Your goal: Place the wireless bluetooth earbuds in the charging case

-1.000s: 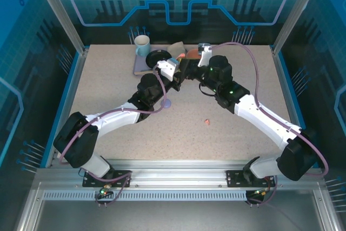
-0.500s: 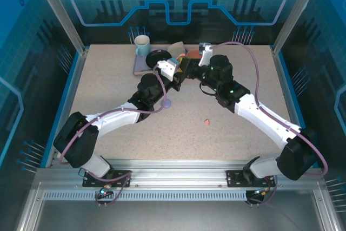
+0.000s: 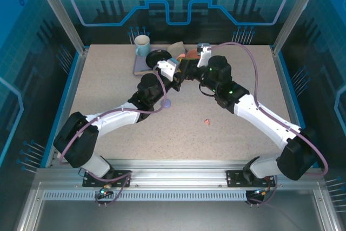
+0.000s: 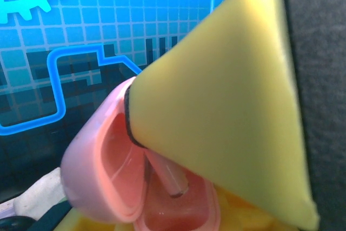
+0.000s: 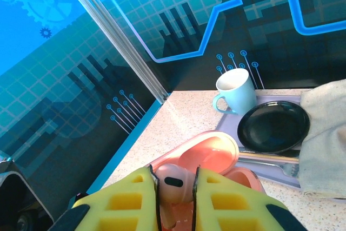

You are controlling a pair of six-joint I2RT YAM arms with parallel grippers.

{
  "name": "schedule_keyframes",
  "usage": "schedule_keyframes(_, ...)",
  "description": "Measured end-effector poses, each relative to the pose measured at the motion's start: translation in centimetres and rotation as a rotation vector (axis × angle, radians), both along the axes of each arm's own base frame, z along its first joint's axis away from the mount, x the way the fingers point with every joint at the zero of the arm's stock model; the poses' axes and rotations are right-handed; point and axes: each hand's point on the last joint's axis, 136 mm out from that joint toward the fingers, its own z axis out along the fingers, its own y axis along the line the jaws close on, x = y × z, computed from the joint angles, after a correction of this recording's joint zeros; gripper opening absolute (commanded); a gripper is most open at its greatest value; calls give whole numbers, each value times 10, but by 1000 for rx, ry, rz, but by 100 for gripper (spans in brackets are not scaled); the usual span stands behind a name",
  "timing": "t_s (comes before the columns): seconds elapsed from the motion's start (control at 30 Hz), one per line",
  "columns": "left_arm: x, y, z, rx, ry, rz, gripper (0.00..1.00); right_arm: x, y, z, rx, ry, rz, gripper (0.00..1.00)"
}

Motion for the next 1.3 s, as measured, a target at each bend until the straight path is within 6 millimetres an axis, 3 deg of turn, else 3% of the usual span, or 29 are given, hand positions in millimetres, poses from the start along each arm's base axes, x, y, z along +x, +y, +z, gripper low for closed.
schedule_keyframes(0.6, -1, -2, -6, 14, 18, -10, 0, -6, 3, -8, -68, -8, 11, 17)
schedule_keyframes(0.83, -1, -2, -9, 23, 29, -13, 0, -6, 4, -11, -98, -4, 4, 26)
schedule_keyframes(1.3, -2, -4, -11, 28, 34, -25, 0, -7, 3, -10, -98, 25, 1, 33)
